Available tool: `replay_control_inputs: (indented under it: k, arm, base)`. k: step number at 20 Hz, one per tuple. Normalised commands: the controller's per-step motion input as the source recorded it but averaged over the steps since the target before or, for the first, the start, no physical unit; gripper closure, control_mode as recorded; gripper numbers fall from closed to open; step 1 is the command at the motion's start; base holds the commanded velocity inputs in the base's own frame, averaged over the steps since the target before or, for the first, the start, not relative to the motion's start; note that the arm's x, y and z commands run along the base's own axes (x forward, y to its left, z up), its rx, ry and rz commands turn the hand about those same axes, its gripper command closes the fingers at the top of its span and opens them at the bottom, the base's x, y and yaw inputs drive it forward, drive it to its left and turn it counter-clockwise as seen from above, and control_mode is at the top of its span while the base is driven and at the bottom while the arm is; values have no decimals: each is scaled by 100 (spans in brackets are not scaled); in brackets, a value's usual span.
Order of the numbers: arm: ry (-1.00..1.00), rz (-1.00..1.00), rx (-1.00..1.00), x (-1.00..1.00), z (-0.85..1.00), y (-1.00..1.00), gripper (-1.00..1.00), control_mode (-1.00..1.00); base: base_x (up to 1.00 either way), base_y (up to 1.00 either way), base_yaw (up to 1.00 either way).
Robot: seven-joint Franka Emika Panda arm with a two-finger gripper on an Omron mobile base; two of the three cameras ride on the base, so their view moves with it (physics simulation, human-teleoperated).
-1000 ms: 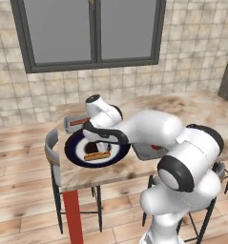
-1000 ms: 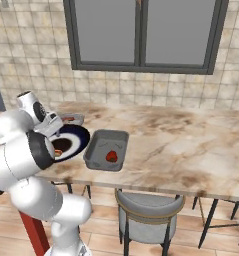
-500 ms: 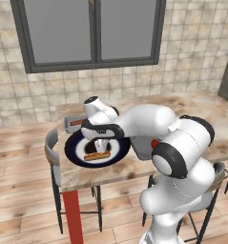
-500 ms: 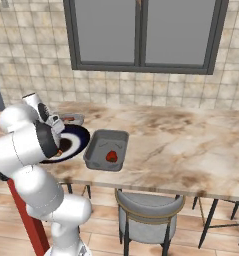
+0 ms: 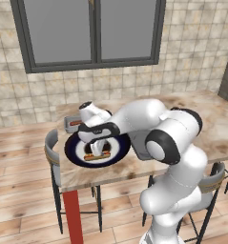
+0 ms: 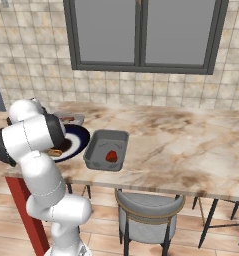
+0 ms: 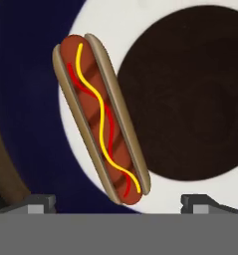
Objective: Place one cooked food and one vegetable from the large plate to each tupperware container.
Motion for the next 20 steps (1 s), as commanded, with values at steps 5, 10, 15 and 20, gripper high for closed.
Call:
replay_control_inputs:
  k: [5,10,15,20]
  arm:
    - [0,0,-14,19,-28,29,-100,-100]
    - [0,0,-12,7,-42,11,-100,-100]
    - [0,0,-9,14,-33,0,-100,-100]
    - [0,1,-3,27,-4,2,-100,-100]
  base:
    - [0,0,0]
    - [0,0,0]
    - [0,0,0]
    - [0,0,0]
